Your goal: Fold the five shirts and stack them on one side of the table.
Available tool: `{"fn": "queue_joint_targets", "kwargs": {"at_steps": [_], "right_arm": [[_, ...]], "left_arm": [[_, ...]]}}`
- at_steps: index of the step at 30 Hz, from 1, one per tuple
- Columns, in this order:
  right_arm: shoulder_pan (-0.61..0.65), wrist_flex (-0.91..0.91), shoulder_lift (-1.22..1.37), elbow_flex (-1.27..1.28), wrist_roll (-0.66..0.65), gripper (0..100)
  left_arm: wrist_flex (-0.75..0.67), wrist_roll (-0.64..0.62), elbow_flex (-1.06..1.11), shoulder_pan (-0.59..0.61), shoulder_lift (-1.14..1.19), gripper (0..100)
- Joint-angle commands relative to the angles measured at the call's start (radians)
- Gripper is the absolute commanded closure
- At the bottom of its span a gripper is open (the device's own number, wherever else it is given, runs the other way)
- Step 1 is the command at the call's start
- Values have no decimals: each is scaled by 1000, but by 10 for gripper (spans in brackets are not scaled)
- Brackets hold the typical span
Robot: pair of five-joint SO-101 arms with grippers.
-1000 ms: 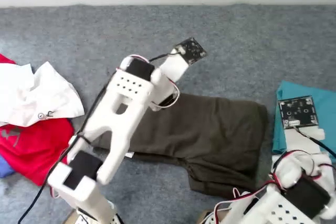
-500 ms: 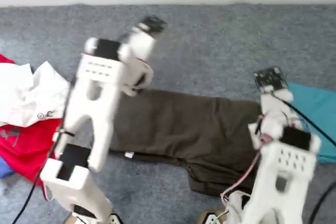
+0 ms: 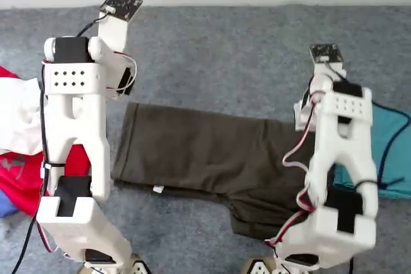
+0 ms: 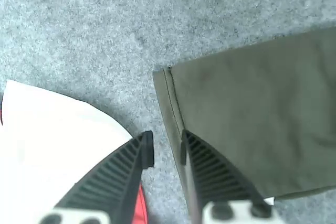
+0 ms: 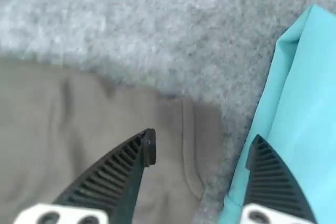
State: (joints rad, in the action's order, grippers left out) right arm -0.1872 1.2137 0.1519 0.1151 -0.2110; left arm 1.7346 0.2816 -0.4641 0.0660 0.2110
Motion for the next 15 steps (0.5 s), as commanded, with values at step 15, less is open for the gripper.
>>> {"fn": "queue_joint_targets", "kwargs": {"at_steps": [15], "right_arm": [[77, 205, 329, -342, 49, 714]], "left_arm": [[17, -6, -35, 60, -6, 904]]}}
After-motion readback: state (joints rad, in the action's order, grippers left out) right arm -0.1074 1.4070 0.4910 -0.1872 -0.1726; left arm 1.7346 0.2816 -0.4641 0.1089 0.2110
